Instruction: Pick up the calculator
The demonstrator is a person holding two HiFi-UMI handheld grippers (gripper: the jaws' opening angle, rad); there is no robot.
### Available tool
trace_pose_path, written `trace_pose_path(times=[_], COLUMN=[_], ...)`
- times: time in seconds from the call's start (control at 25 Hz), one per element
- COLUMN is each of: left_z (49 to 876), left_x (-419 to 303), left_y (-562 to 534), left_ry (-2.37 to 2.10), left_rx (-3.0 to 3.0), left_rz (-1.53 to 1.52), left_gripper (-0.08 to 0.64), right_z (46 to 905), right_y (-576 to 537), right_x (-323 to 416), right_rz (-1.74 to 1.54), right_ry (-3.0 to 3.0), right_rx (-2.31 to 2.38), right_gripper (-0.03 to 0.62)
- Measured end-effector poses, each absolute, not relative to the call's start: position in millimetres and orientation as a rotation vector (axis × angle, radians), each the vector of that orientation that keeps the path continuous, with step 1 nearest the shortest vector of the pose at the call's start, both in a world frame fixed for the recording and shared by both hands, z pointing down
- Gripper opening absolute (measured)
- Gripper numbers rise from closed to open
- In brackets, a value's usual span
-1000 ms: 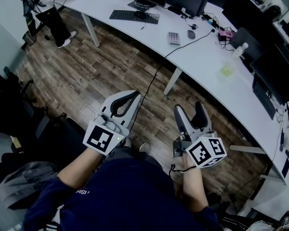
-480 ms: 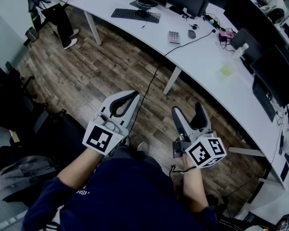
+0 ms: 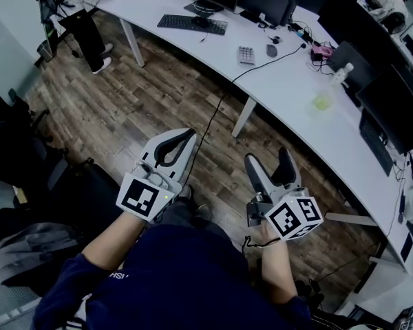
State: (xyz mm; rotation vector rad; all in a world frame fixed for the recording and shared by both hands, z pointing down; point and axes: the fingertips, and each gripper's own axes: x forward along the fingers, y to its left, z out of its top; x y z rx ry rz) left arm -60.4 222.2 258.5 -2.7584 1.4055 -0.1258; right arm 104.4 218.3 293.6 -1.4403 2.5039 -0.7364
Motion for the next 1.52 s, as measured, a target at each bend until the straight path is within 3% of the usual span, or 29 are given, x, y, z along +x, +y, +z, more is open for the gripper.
trace_pose_path(times=[1.52], left_z=[294], left_x=[-51], left_y=[55], left_ry=[1.361], left_rx=[-2.834], left_rz=[-0.124], left_gripper=[0.032], right_z=[325], right_y=[61], right_x=[109], right_rz=[-0.801], right_ry=[2.486], right_rx=[-1.477], right_gripper=[0.474])
